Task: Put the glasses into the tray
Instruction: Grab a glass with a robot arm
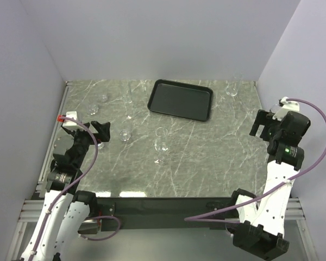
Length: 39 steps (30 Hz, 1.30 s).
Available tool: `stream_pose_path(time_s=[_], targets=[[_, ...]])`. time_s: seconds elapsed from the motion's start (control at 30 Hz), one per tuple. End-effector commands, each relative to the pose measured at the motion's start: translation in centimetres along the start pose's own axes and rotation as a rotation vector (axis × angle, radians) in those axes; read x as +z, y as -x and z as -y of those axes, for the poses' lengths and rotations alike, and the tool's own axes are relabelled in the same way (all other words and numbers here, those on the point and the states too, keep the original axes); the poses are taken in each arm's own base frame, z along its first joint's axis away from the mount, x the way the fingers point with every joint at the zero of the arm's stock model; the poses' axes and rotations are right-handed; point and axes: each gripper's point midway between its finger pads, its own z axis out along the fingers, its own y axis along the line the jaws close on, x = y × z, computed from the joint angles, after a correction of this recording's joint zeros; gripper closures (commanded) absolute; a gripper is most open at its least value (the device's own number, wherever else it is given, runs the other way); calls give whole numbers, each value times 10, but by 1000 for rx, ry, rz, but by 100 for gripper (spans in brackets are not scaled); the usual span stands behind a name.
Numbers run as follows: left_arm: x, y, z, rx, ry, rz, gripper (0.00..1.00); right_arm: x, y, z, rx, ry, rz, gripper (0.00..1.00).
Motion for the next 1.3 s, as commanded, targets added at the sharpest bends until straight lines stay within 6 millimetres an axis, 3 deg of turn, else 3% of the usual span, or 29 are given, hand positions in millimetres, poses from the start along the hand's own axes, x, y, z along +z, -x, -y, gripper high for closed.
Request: stream_pose_path(time_s=[0.0,0.37,0.8,1.0,1.27], targets=[[0,17,9,14,-14,33,1,-7,18,15,50,-58,50,0],[2,9,12,46,-8,4,0,36,33,49,151,-132,-4,4],[16,-16,22,38,-38,-94,1,52,27,92,138,-359,13,5],[25,-31,26,32,-57,-152,1,57,29,96,96,-387,25,4],[25,-31,24,33,-51,-141,1,76,40,89,82,-338,36,4]])
